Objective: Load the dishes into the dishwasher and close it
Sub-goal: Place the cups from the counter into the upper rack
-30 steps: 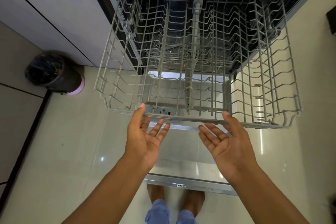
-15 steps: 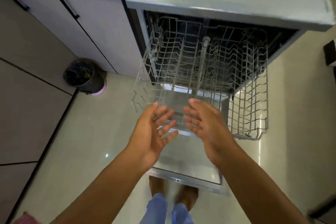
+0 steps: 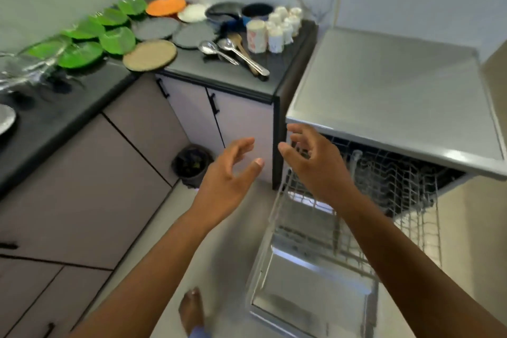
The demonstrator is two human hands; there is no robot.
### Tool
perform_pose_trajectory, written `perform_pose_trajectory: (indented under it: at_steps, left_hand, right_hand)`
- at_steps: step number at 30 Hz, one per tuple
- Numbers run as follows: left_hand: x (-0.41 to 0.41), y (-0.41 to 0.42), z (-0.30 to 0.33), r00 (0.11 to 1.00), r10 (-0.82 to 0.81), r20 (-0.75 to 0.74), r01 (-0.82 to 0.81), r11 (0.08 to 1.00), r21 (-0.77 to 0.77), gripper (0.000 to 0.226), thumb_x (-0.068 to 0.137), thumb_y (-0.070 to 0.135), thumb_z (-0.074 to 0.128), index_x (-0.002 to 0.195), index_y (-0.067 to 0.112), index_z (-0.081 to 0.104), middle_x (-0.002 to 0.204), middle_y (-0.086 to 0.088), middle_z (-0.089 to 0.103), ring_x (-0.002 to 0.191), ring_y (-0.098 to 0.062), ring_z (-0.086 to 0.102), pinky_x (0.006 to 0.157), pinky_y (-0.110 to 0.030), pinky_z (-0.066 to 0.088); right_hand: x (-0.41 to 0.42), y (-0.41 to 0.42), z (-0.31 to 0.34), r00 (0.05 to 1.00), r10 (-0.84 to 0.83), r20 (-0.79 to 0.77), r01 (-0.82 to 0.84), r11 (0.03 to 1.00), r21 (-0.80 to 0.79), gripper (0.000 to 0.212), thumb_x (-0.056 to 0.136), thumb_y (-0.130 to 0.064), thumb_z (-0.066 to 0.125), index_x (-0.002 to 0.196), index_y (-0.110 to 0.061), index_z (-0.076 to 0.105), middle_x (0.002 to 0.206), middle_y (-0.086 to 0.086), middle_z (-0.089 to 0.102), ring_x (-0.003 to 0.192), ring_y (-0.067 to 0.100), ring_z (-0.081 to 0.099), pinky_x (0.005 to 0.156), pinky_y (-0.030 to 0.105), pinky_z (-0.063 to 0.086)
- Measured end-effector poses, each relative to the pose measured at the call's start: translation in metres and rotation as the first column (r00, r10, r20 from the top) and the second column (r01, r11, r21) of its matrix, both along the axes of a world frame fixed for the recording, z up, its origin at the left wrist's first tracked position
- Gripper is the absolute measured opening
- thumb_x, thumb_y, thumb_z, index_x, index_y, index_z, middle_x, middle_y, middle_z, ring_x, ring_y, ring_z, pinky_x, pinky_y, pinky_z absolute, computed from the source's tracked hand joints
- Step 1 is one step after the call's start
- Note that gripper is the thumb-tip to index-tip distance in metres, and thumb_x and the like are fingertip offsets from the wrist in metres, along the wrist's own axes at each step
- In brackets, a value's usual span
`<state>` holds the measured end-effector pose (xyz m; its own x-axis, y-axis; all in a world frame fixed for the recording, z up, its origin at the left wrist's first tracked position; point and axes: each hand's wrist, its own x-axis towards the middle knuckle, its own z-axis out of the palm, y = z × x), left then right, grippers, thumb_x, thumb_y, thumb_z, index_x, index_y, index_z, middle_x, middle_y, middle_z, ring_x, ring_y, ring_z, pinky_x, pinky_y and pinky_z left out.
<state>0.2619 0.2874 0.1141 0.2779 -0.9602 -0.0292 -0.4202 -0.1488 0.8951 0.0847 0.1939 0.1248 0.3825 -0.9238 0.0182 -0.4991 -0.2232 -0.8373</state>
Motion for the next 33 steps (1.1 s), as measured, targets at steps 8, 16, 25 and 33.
perform_pose_trajectory:
  at_steps: [8, 16, 25, 33]
  left_hand:
    - [0.183, -0.055, 0.012, 0.900, -0.181, 0.397, 0.163, 0.983, 0.079, 0.065, 0.099, 0.060, 0.048, 0.157, 0.042, 0.026, 0.166, 0.003, 0.033, 0.158, -0.019, 0.015, 0.128, -0.049, 0.019]
    - [0.311, -0.129, 0.031, 0.682, -0.340, 0.648, 0.332, 0.933, 0.140, 0.074, 0.101, 0.062, 0.037, 0.164, 0.034, 0.010, 0.173, 0.009, 0.003, 0.158, -0.012, -0.010, 0.129, -0.040, -0.006]
    - [0.331, -0.220, 0.009, 0.623, -0.409, 0.667, 0.357, 0.907, 0.223, 0.079, 0.100, 0.053, 0.052, 0.164, 0.030, 0.013, 0.172, 0.005, 0.012, 0.159, -0.014, 0.001, 0.130, -0.042, 0.001]
    - [0.317, -0.321, 0.003, 0.678, -0.370, 0.635, 0.322, 0.926, 0.196, 0.078, 0.101, 0.055, 0.050, 0.164, 0.028, 0.014, 0.172, 0.002, 0.015, 0.159, -0.015, 0.005, 0.130, -0.039, 0.003]
  right_hand:
    - [0.130, -0.030, 0.007, 0.966, -0.071, -0.247, 0.030, 0.986, -0.166, 0.071, 0.100, -0.047, 0.060, 0.161, -0.024, 0.032, 0.163, 0.003, 0.041, 0.149, 0.022, 0.040, 0.117, 0.036, 0.033]
    - [0.210, -0.070, 0.006, 0.852, -0.220, -0.476, 0.108, 0.962, -0.251, 0.077, 0.100, -0.061, 0.048, 0.164, -0.031, 0.018, 0.170, 0.003, 0.025, 0.157, 0.026, 0.021, 0.127, 0.044, 0.021]
    - [0.235, -0.160, -0.004, 0.810, -0.236, -0.536, 0.140, 0.967, -0.214, 0.072, 0.097, -0.060, 0.053, 0.158, -0.029, 0.030, 0.157, 0.001, 0.046, 0.142, 0.026, 0.043, 0.111, 0.043, 0.043]
    - [0.231, -0.285, -0.008, 0.836, -0.186, -0.516, 0.110, 0.978, -0.175, 0.073, 0.094, -0.057, 0.058, 0.157, -0.030, 0.035, 0.152, 0.002, 0.051, 0.137, 0.028, 0.048, 0.106, 0.045, 0.048]
